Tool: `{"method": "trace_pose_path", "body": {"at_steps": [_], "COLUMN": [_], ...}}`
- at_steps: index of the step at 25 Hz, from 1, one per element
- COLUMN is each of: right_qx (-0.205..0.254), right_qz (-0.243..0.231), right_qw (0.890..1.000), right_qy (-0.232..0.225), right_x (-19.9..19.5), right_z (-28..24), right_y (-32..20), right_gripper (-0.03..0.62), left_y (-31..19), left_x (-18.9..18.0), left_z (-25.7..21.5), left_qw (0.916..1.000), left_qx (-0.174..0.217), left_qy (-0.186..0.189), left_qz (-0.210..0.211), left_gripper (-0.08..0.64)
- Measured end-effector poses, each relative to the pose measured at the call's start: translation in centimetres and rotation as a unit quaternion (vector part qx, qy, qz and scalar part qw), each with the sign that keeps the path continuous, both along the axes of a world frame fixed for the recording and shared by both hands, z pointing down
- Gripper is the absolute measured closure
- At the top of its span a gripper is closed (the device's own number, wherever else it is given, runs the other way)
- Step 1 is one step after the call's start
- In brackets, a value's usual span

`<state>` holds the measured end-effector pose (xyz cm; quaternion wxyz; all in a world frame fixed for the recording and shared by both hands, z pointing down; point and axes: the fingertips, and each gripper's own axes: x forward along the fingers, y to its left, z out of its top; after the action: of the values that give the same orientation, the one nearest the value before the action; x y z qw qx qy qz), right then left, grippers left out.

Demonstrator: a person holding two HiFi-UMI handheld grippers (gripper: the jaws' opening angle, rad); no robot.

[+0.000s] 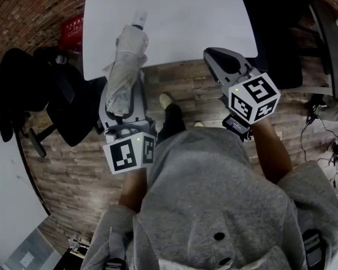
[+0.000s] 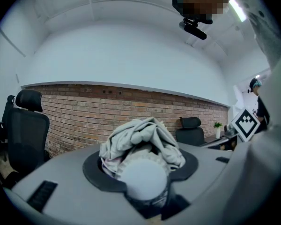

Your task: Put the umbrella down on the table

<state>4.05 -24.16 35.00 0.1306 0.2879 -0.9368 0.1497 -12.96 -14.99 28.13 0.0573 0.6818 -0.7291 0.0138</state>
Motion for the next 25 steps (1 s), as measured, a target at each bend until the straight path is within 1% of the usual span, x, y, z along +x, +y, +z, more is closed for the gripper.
{"method": "trace_pose_path", "body": {"at_steps": [4, 14, 25], "right_qx": [-0.001, 0.002, 0.004], "right_qz": [0.003, 0.001, 0.008], "right_qw": [1.000, 1.000, 1.000], "right_qy": [0.005, 0.012, 0.021], "right_x": [-1.1, -5.4, -9.3], "right_z": [-0.2, -0.9, -0.1], "right_y": [-1.4, -4.3, -6.2], "right_gripper": [0.554, 0.554, 0.554], "left_y": [-1.3, -4.2, -6.3], "left_x": [-1.2, -5.6, -9.7], "left_z": [0.2, 0.9, 3.6], "left_qw": [1.0000, 0.9998, 0.9993], "left_qx": [-0.007, -0.017, -0.031], "left_qy": [0.004, 0.011, 0.020], "left_qz": [0.002, -0.001, 0.002], "left_gripper": [0.336, 0.336, 0.336]}}
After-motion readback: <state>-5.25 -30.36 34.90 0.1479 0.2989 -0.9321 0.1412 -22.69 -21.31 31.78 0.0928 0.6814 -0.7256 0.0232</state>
